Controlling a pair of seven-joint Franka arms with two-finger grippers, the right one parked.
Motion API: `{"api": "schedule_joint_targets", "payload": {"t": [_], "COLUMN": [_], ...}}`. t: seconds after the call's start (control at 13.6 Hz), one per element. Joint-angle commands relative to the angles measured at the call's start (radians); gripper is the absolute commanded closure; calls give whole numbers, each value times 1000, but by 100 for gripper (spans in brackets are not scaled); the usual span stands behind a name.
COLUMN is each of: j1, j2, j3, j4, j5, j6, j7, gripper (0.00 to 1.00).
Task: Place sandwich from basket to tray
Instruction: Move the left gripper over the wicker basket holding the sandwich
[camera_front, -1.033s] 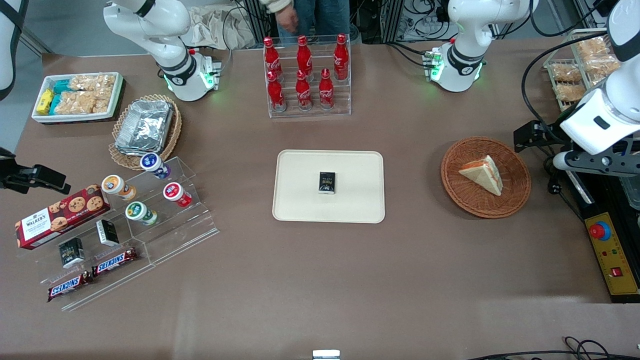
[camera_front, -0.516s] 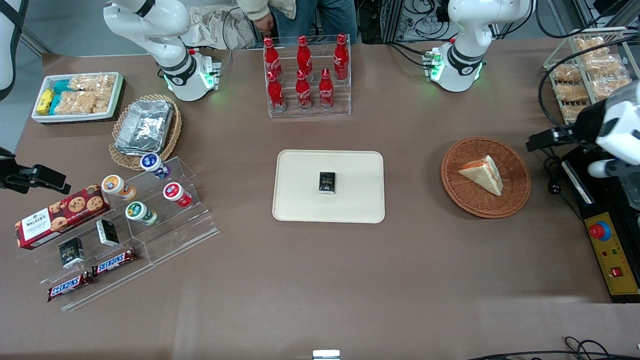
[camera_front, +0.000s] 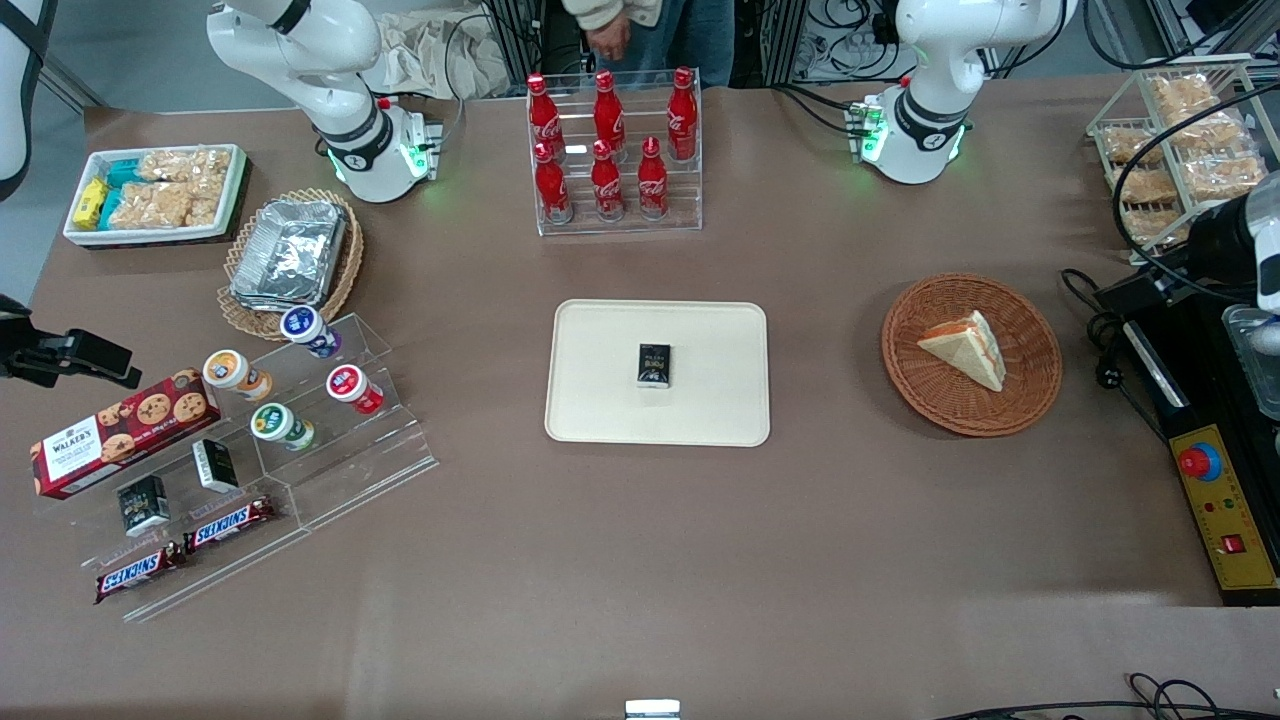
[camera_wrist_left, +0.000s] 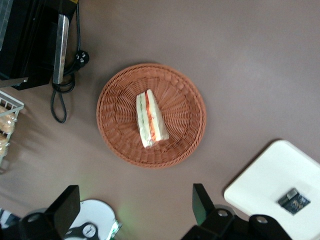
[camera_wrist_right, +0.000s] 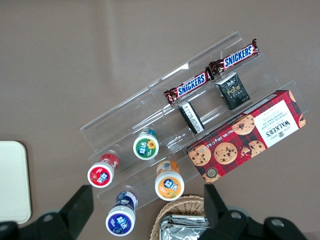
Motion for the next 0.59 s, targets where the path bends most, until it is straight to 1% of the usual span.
{"api": "schedule_joint_targets", "payload": {"t": [0.0,0.15,0.3,0.52], "j1": [2,-1,-4,-5], "j2": [-173,-191,-181,-181], "j3": [-1,-4,-16,-21], "j4": [-249,-291,-290,-291], "j5": [19,22,39,31], "j6": [157,190,193,196], "j7": [-59,-110,-161,-188], "gripper": [0,0,0,0]}}
